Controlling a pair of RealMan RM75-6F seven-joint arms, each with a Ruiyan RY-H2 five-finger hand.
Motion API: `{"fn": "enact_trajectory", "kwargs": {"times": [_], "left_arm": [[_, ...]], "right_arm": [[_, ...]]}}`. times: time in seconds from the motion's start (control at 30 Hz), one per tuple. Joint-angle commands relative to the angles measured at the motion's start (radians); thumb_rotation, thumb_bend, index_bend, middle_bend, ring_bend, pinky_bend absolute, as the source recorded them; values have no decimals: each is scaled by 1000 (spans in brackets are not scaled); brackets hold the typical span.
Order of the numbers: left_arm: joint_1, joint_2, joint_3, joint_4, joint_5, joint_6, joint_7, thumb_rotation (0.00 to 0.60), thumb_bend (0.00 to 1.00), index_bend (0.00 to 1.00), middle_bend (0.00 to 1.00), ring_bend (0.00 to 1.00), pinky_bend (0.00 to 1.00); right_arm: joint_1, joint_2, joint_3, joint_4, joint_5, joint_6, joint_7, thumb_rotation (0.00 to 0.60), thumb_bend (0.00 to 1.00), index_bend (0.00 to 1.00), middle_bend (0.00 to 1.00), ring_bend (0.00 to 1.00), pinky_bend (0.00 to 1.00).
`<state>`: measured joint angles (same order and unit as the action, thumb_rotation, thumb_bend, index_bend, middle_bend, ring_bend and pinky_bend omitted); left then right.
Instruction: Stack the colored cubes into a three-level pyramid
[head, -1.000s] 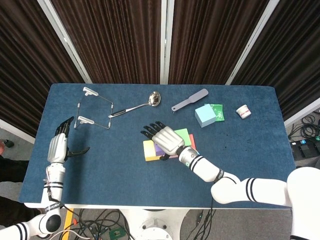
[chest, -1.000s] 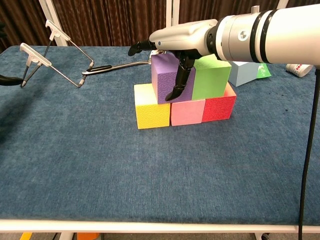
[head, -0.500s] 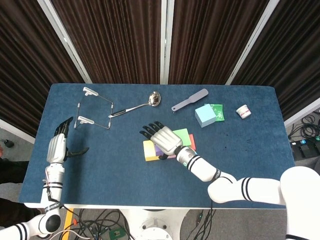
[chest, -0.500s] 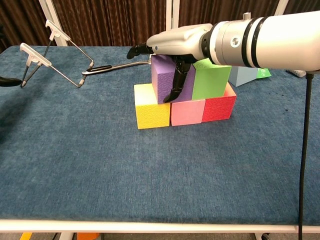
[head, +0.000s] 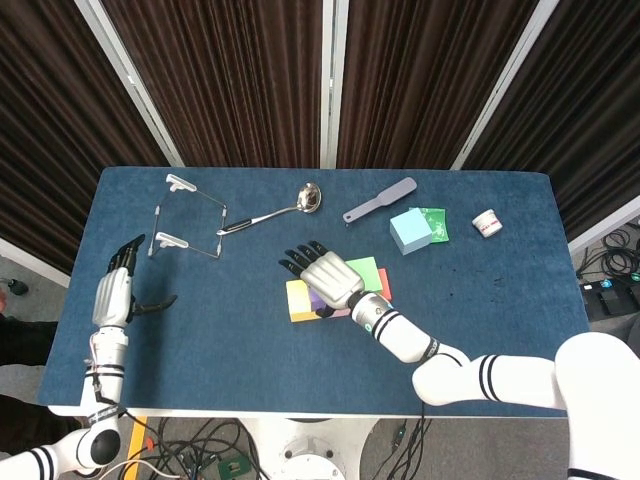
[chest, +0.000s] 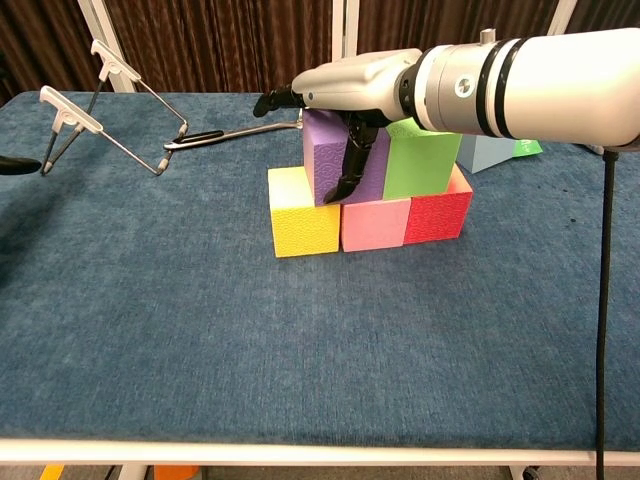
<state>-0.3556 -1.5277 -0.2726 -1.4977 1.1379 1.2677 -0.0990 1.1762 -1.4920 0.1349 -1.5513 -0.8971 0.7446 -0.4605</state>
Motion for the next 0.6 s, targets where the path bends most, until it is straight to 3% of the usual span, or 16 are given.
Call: {"fn": "enact_trajectory", "kwargs": {"times": [0.03, 0.4, 0.6], "left_arm": [[0, 0, 0, 0, 0, 0, 1, 600, 0, 10, 56, 0, 68], [1, 5, -3, -7, -4, -9, -8, 600, 0, 10, 56, 0, 68], [3, 12, -6, -19, -6, -13, -17, 600, 0, 10, 56, 0, 68]], "right_arm": [[1, -2, -1, 3, 3, 1, -3, 600, 82, 0, 0, 0, 0], [-1, 10, 3, -11, 2, 0, 8, 600, 81, 0, 0, 0, 0], [-11, 64, 29, -82, -2, -30, 75, 600, 38, 0, 0, 0, 0]]}}
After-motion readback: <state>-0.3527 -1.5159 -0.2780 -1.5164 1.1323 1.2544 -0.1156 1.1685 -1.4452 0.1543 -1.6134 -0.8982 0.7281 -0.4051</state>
